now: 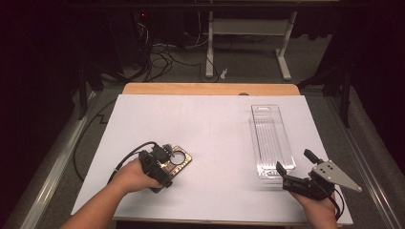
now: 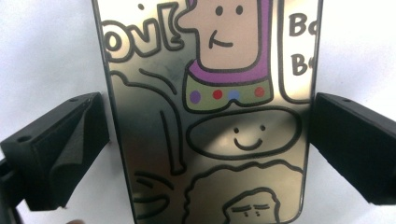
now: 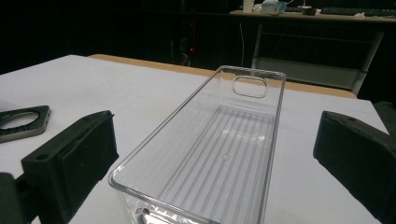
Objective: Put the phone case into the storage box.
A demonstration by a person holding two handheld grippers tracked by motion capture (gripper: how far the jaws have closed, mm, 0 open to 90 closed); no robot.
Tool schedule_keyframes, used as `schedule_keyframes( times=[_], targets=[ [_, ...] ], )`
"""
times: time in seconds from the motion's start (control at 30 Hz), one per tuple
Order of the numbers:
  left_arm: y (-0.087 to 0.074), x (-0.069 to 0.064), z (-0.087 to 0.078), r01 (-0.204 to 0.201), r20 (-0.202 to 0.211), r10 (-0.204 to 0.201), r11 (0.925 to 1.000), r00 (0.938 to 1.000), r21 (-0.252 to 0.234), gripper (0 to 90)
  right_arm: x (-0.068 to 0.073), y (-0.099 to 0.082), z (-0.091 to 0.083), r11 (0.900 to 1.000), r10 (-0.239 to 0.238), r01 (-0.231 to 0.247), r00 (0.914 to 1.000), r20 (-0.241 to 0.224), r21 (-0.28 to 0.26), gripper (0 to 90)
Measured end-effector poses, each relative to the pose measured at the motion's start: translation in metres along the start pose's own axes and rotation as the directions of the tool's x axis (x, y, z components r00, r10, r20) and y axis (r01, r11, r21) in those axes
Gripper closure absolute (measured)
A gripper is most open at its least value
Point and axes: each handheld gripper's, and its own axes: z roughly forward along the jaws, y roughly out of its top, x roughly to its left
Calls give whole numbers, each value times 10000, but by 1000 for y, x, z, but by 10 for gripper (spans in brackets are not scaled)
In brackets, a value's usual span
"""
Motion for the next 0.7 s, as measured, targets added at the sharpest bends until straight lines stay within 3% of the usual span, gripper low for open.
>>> schedule_keyframes(
  times=[0.7],
  targets=[
    [0,1,-2,81,65,-80,9998,9999,-157,25,-2,0,0,9999,84,-85,9999,94,54,2]
  ],
)
